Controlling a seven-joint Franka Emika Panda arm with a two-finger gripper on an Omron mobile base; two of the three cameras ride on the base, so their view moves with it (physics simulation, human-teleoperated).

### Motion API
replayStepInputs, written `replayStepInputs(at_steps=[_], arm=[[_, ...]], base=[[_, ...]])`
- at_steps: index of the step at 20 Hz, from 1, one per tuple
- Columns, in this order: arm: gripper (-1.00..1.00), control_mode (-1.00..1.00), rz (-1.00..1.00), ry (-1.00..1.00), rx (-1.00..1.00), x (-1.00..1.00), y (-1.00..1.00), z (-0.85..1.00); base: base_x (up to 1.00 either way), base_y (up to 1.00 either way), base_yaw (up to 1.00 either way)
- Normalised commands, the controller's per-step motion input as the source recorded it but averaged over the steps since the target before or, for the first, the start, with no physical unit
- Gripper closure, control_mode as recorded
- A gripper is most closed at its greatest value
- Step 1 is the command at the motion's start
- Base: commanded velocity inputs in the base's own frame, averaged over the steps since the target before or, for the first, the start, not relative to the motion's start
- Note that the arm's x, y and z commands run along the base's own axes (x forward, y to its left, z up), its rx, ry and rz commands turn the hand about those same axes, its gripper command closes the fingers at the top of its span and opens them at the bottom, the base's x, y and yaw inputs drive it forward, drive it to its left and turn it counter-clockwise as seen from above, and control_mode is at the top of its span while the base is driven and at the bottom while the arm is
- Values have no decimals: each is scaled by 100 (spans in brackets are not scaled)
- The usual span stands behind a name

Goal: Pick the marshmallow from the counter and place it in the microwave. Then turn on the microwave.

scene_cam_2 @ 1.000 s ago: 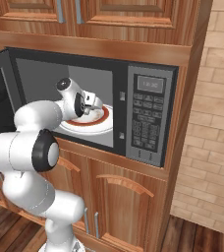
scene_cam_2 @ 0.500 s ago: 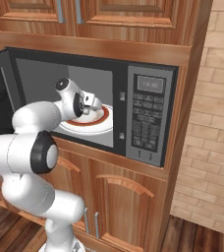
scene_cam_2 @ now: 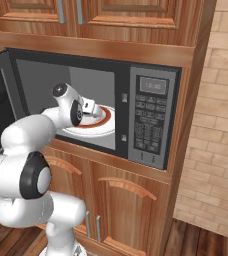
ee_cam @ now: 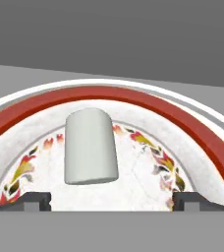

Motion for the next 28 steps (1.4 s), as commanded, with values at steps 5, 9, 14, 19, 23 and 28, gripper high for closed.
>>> replayStepInputs(at_steps=[5,9,14,19,23,28], arm=[[-100,-100,0,0,4,-41,-16,2],[-100,-100,0,0,4,-47,-13,7],[-100,-100,0,-1,1,-47,-5,11],[-100,-100,0,-3,0,-50,-3,15],[-100,-100,0,-2,0,-59,-7,13],[-100,-100,0,-2,0,-66,-12,8]], base=[[0,0,0],[0,0,0],[0,0,0],[0,0,0],[0,0,0],[0,0,0]])
